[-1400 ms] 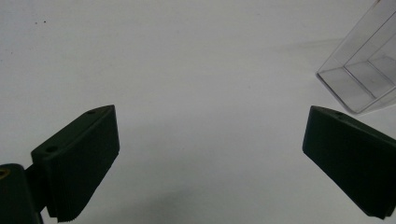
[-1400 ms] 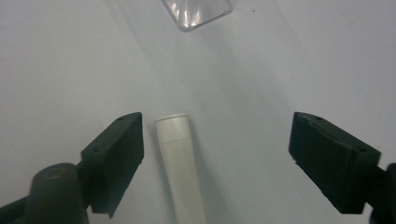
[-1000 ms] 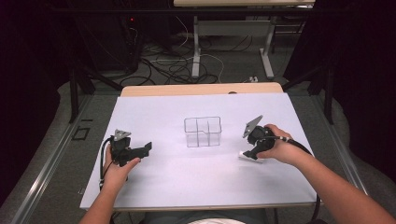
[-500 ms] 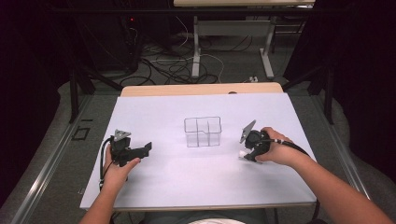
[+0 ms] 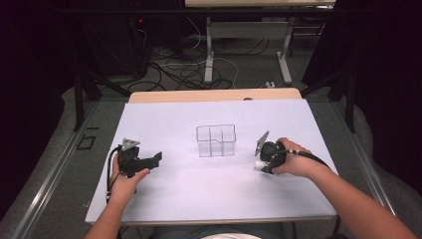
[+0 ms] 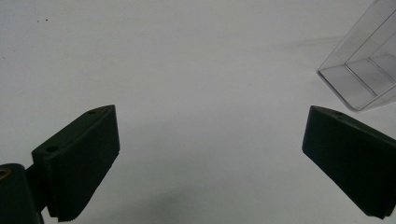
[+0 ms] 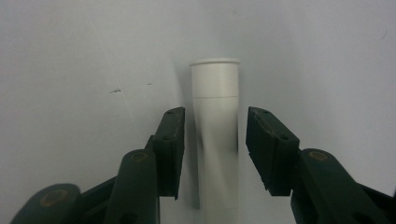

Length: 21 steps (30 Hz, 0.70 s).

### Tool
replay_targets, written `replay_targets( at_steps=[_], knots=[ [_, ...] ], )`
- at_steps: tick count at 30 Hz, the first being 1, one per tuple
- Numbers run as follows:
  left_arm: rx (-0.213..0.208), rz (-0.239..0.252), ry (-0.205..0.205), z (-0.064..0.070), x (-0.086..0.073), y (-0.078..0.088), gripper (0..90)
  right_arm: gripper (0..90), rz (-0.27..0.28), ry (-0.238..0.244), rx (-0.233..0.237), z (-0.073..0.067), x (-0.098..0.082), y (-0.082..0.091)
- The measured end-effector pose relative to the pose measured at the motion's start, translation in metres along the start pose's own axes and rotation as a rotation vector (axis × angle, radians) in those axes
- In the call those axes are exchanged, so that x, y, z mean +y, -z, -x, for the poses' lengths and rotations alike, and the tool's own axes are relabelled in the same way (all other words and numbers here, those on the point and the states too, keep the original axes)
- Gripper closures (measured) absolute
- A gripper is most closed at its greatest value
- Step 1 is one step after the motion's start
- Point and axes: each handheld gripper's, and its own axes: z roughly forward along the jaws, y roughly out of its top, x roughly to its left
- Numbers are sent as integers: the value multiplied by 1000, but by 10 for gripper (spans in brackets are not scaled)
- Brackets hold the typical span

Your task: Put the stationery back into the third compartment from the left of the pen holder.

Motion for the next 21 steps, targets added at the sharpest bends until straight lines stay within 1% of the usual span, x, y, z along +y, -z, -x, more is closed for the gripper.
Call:
replay_targets(
  at_steps=[1, 2, 3, 5, 6, 8, 9, 10, 11, 12, 13, 15, 17, 19, 20, 21],
  knots=[
    [-1, -1, -1, 0, 0, 0, 40, 583, -9, 4, -2, 0, 0, -1],
    [0, -2, -1, 0, 0, 0, 40, 587, -15, -2, 2, -1, 0, -2],
    [1, -3, -2, 0, 0, 0, 40, 593, -12, 10, 0, 0, 0, -3],
    [1, -3, -4, 0, 0, 0, 40, 602, -4, 10, 4, 1, -1, -4],
    [1, -3, -4, 0, 0, 0, 40, 615, -5, -9, 12, 1, -2, -4],
    [0, -4, -3, 0, 0, 0, 40, 633, -19, -21, 12, 0, -4, -5],
    [0, -5, -3, 0, 0, 0, 40, 642, -14, -12, 16, 2, -5, -6],
    [0, -5, -3, 0, 0, 0, 40, 650, -9, -16, 17, 2, -6, -7],
    [0, -5, -4, 0, 0, 0, 40, 654, -14, -4, 16, 3, -7, -6],
    [0, -8, -8, 0, 0, 0, 40, 656, -7, -21, 18, 3, -7, -7],
    [-2, -11, -8, 0, 0, 0, 40, 659, -8, -17, 16, 3, -8, -6],
    [-2, -7, -4, 1, 0, -1, 40, 669, -9, -27, 18, 3, -8, -6],
    [-2, -7, -4, 1, 0, -1, 40, 677, -5, -15, 19, 3, -7, -6],
    [-2, -8, -4, 1, 0, -1, 41, 681, -14, -1, 16, 3, -6, -6],
    [-2, -9, -4, 0, 0, 0, 40, 682, -26, -5, 16, 2, -6, -5],
    [-1, -9, -4, 0, 0, 0, 40, 684, -27, 3, 15, 2, -6, -5]
  ],
)
